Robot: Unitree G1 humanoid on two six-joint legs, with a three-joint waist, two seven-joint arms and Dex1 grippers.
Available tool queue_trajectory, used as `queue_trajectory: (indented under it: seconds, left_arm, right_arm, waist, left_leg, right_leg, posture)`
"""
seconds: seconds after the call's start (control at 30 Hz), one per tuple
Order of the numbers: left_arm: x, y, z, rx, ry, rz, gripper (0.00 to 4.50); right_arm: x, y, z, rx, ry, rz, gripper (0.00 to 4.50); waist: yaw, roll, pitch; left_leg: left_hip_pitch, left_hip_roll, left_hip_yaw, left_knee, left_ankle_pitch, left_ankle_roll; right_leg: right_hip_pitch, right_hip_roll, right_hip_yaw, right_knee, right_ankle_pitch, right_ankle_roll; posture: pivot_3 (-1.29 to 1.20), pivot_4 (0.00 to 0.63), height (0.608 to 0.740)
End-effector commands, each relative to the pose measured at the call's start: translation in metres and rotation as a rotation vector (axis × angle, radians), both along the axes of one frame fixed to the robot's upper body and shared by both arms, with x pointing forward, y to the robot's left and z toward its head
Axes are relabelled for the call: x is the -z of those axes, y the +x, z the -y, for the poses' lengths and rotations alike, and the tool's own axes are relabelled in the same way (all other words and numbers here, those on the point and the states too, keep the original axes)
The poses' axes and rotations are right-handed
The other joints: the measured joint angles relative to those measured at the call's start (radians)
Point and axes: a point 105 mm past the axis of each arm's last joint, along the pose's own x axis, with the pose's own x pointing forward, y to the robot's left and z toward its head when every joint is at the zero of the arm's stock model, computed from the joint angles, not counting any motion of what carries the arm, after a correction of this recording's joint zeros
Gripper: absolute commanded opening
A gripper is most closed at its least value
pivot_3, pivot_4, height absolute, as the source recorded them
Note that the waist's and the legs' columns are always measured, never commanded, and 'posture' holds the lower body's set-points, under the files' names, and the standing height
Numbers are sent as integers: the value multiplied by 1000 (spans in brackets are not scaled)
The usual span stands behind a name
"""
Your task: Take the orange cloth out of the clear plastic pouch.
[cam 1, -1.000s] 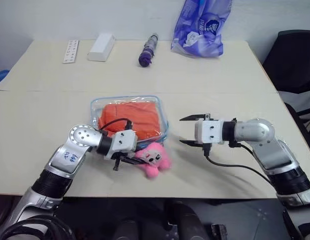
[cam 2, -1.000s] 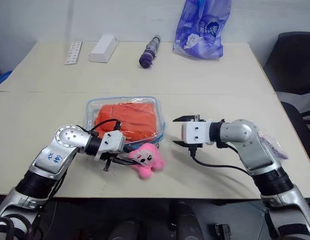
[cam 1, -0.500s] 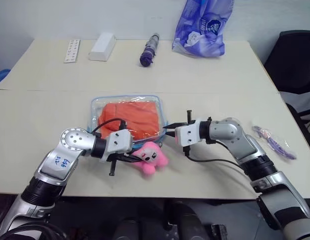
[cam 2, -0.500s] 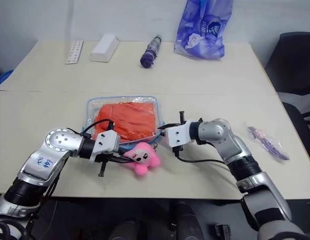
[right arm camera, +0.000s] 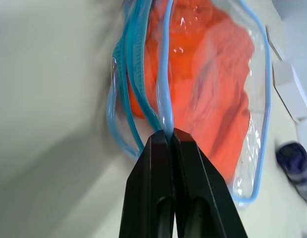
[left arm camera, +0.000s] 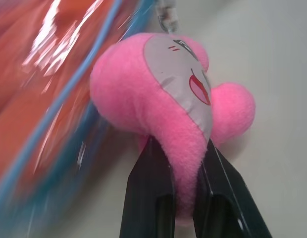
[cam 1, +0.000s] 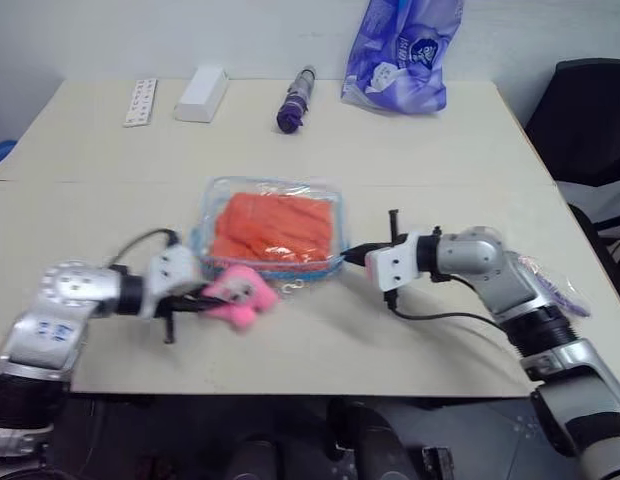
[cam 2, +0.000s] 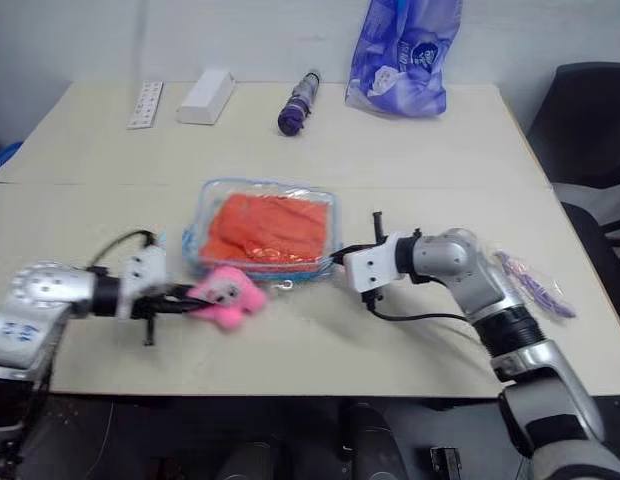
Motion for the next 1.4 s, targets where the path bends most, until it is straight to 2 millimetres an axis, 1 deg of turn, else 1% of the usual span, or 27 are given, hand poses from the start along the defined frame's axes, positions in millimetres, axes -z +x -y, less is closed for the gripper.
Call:
queue_trajectory:
  seconds: [0.03, 0.13, 0.2, 0.27, 0.37, 0.43, 0.57, 0.67, 0.87, 0.97, 1.07, 1.1, 1.2, 1.27, 1.3, 1.33, 1.37, 1.4]
  left_arm:
    - [-34, 10, -36, -145, -64, 108, 68]
    - [-47, 22, -60, -245, -77, 174, 68]
    - [-51, 29, -68, -276, -62, 199, 68]
    - [-50, 33, -63, -255, -73, 196, 68]
    - [-41, 34, -48, -186, -62, 172, 68]
    - [-37, 35, -47, -182, -44, 167, 68]
    - [-42, 38, -69, -267, -51, 176, 68]
    - [-45, 41, -81, -312, -57, 180, 68]
    - [-40, 47, -75, -296, -63, 186, 68]
    - [-44, 51, -82, -332, -46, 213, 68]
    - [-56, 53, -101, -415, -43, 250, 68]
    - [-57, 53, -102, -417, -55, 248, 68]
    - [-44, 52, -90, -360, -65, 203, 68]
    - [-29, 52, -72, -298, -89, 155, 68]
    - [-23, 51, -62, -275, -111, 132, 68]
    - [-17, 51, -52, -254, -131, 111, 418]
    - [-14, 50, -47, -244, -142, 100, 793]
    - [-7, 48, -34, -214, -141, 86, 1059]
  right_arm:
    - [-14, -10, 10, -14, 32, 49, 22]
    - [-9, -20, 17, -23, 20, 40, 22]
    - [-7, -25, 18, -24, 29, 27, 22]
    - [-7, -28, 17, -23, 41, 21, 22]
    - [-5, -28, 15, -10, 53, 17, 22]
    - [-3, -27, 15, 0, 46, 24, 22]
    - [-6, -27, 21, 24, 54, 30, 22]
    - [-6, -29, 27, 38, 50, 29, 22]
    - [-4, -32, 25, 47, 63, 22, 22]
    - [-4, -33, 25, 49, 60, 24, 22]
    - [-5, -32, 26, 51, 56, 29, 22]
    - [-5, -32, 26, 52, 59, 31, 22]
    - [-7, -32, 22, 52, 85, 23, 22]
    - [-4, -33, 19, 51, 91, 0, 22]
    - [-4, -34, 18, 54, 102, -14, 217]
    - [-3, -35, 17, 58, 117, -38, 447]
    - [-3, -36, 17, 62, 126, -54, 635]
    - [-2, -39, 17, 67, 135, -80, 960]
  waist:
    - [2, 0, 0]
    - [3, 0, 0]
    - [3, 0, 0]
    - [2, 0, 0]
    - [-1, 0, 0]
    - [-2, 0, 0]
    - [-1, 0, 0]
    - [1, 0, 0]
    - [1, 0, 0]
    - [0, 0, 0]
    - [0, 0, 0]
    - [0, 0, 0]
    - [-1, 0, 0]
    - [-1, 0, 0]
    - [0, 0, 0]
    - [1, 0, 0]
    - [3, 0, 0]
    - [3, 0, 0]
  left_leg:
    - [0, 0, 0, 0, 0, 1]
    - [0, 0, -1, 0, -1, 1]
    - [0, -1, 0, 0, -1, 1]
    - [-1, -1, 0, 0, -1, 1]
    - [0, -1, 1, 0, -1, 1]
    - [0, 0, 2, 0, -1, 0]
    - [0, 0, 8, 0, -1, 0]
    - [0, 0, 10, 0, -1, 0]
    - [0, -1, 10, 0, -1, 0]
    - [0, -1, 10, 0, -1, 0]
    - [0, -1, 11, 0, -1, 0]
    - [0, -1, 11, 0, -1, 0]
    - [1, -1, 12, 0, -1, 0]
    - [1, -1, 12, 0, -1, 0]
    - [1, -1, 12, 0, -1, 0]
    - [1, -1, 11, 0, -1, 0]
    - [1, 0, 11, 0, -1, 0]
    - [1, -1, 11, 1, -1, 0]
  right_leg:
    - [0, -1, -1, 0, 0, 0]
    - [1, -1, -2, -1, 0, 0]
    - [0, -1, -2, 0, 0, 0]
    - [0, -1, -2, 0, 0, 0]
    - [0, -1, -1, 0, 0, 0]
    - [0, 0, -1, 1, 0, 0]
    - [0, 0, -1, 1, 0, 0]
    - [0, 0, -1, 1, 0, 0]
    - [0, 0, -1, 1, 0, 0]
    - [0, 0, -1, 1, 0, 0]
    - [0, 0, -1, 1, 0, 0]
    - [0, 0, -1, 1, 0, 0]
    - [0, 0, 0, 2, 0, 0]
    - [0, 0, 0, 2, 0, 0]
    - [0, 0, 0, 2, 0, 0]
    - [0, 0, 0, 2, 0, 0]
    - [0, -1, 0, 2, 0, 0]
    - [0, -1, 0, 2, 0, 0]
  posture:
    - [0, 150, 740]
    - [0, 150, 740]
    - [0, 150, 740]
    - [0, 150, 740]
    - [0, 150, 740]
    - [0, 150, 740]
    - [0, 150, 740]
    - [0, 150, 740]
    - [0, 150, 740]
    - [0, 150, 740]
    - [0, 150, 740]
    - [0, 150, 740]
    - [0, 150, 740]
    - [0, 150, 740]
    - [0, 150, 740]
    - [0, 150, 740]
    - [0, 150, 740]
    - [0, 150, 740]
